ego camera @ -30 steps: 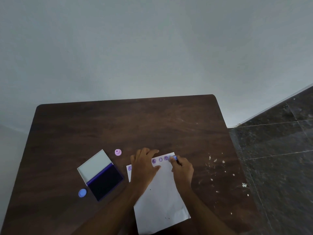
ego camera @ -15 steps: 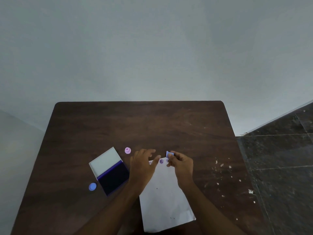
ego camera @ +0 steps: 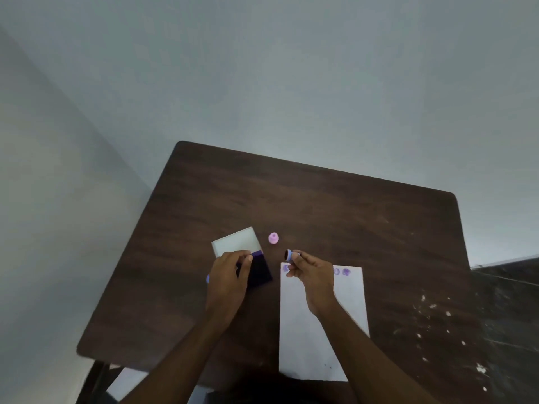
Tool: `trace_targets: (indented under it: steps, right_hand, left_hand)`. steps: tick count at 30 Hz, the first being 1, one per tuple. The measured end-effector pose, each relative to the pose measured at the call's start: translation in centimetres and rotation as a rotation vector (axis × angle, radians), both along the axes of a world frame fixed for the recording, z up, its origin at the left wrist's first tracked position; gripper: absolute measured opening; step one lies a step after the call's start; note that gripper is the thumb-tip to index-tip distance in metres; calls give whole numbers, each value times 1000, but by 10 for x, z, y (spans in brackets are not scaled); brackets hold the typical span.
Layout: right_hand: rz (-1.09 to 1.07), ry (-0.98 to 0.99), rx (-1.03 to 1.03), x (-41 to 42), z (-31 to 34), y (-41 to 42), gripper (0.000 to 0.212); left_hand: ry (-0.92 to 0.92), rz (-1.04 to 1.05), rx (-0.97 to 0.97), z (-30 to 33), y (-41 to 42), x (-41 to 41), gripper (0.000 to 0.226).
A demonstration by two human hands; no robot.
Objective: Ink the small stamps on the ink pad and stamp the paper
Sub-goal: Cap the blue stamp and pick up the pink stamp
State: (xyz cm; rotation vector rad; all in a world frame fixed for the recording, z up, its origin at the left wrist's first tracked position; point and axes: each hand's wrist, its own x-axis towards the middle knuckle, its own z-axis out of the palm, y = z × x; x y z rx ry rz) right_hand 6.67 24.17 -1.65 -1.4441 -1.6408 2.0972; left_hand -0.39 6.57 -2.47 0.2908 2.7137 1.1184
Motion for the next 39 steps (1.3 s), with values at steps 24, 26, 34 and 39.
trace_targets:
  steps: [24, 26, 34, 39]
  right_hand:
    - [242, -17, -18, -36, -9, -77, 9]
    - [263, -9, -20, -36, -11, -80, 10]
    - [560, -70, 196, -39, -13, -97, 35]
    - [588, -86, 207, -39, -14, -92, 35]
  left_hand:
    - [-171, 120, 32, -28, -85, -10, 31]
    - [-201, 101, 80, -20, -82, -10, 31]
    - [-192, -22, 116, -1, -70, -11, 31]
    - [-222, -36, 123, 5, -64, -14, 38]
